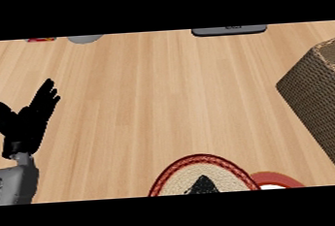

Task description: Pick the tomato from the placemat and place it in the basket

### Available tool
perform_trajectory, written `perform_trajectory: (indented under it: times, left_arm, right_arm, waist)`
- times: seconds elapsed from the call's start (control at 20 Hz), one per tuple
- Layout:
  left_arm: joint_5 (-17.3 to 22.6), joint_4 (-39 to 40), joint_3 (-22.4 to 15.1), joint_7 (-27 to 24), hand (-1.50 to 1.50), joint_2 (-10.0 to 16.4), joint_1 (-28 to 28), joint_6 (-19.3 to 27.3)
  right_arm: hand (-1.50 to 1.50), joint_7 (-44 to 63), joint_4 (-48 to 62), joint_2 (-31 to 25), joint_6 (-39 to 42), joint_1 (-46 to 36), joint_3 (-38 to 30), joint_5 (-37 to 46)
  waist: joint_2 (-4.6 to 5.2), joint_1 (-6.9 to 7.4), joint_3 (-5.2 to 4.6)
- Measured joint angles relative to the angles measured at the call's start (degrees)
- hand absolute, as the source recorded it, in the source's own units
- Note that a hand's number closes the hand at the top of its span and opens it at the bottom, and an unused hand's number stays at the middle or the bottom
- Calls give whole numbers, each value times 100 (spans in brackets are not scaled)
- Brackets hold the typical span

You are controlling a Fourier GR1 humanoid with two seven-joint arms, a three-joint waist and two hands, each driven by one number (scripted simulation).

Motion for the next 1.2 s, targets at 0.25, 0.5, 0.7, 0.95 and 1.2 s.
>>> perform_trajectory:
  times: [0.25, 0.5, 0.7, 0.95, 1.2]
  left_arm:
    - [-38, 144, 12, -28, 0, 13, -147, -8]
    - [-41, 170, 48, -51, 0, 25, -102, -1]
    - [17, 59, 122, 4, 0, 86, 14, -33]
    - [40, -12, 165, 30, 0, 111, 105, -41]
    - [96, -47, 200, 110, 0, 124, 125, -71]
  right_arm:
    - [-150, -133, -261, -12, -262, 24, -120, -172]
    - [-150, -124, -1035, 135, -721, 163, -578, -113]
    - [-150, -143, -2117, 370, -871, 560, -971, -351]
    - [-150, -78, -3972, 838, -510, 1586, -1199, -1099]
    - [-150, -115, -5460, 1253, 184, 2900, -1361, -2075]
  waist:
    - [2, 4, -2]
    - [-15, -43, -1]
    - [-51, -113, -1]
    - [-70, -191, -3]
    - [-75, -244, -4]
